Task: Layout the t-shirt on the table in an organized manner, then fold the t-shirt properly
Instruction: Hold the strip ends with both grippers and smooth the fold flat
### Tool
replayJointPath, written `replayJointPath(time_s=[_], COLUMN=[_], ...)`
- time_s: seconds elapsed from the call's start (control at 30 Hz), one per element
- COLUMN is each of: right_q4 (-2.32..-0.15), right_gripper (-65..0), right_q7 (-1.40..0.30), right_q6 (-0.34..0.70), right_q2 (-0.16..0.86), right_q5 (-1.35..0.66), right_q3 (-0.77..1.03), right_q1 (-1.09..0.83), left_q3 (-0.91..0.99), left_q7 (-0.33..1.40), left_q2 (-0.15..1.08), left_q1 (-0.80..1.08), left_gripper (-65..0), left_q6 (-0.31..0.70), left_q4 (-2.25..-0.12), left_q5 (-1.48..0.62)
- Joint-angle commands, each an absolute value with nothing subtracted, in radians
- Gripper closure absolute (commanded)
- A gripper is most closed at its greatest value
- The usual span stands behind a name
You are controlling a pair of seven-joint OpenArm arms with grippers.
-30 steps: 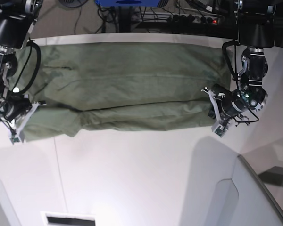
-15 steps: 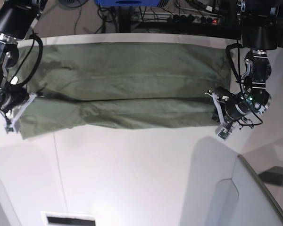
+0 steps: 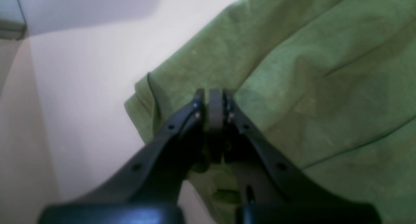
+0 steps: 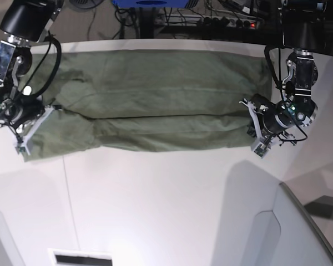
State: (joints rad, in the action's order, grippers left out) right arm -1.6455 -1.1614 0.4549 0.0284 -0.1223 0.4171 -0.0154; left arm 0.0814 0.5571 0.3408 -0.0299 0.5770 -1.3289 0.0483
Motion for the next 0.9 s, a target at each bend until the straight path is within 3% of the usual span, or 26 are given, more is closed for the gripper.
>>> replayJointPath(time_s=[0.0,0.27,0.87], right_q4=[-1.682,-1.745,-1.681], right_gripper=[0.0,0.0,-0.2], right_q7=[-1.165,-1.234,-1.211], right_q6=[0.456,0.456,0.456], right_q2=[0.036,0.038,0.004], right_q5=[-0.124,-0.124,-0.122], right_q3=[0.423,0.426,0.427], right_q1=[0.002,0.008,-0.027], left_q3=[0.090,0.090,0.076], left_q7=[0.541,0.542,0.538], left_q2=[0.371,0.372,0.369], left_q1=[-0.047,-0.059,0.027], left_gripper=[0.0,0.0,0.0], left_q6=[0.573,0.573,0.573], left_q4=[-1.349,-1.354,-1.391], left_q5=[0.041,0.041,0.041])
